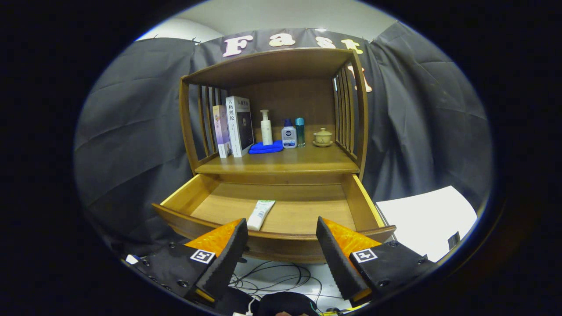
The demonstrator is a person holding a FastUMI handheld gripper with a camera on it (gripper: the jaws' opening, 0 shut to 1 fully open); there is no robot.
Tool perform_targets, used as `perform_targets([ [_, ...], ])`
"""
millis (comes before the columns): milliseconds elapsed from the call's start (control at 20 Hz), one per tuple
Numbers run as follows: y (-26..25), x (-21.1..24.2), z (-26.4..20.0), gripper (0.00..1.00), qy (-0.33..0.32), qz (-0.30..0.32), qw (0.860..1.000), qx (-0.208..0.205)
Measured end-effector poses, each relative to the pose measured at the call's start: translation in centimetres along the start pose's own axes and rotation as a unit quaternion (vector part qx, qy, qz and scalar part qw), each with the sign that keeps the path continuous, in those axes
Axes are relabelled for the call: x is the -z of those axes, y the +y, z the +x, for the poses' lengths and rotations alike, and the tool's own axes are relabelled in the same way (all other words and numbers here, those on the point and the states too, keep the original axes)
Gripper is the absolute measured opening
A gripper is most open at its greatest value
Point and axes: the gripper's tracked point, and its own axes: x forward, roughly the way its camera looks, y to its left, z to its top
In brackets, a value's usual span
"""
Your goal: Pull open the drawer, take out the items inside it, and place them on the countertop above the cabinet.
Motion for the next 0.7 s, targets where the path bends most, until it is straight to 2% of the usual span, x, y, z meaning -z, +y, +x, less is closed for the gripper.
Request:
perform_targets([
  [200, 2.4, -2.2, 0.9, 0.98, 0.002, 0.001, 1.000, -0.022],
  [350, 3.1, -5.0, 2.1, 0.98, -0.020, -0.054, 0.998, -0.010],
  [550, 7.0, -6.5, 4.5, 0.98, 0.004, -0.015, 0.998, -0.060],
  [700, 6.4, -7.3, 7.2, 0.99, 0.019, -0.034, 0.998, -0.052],
])
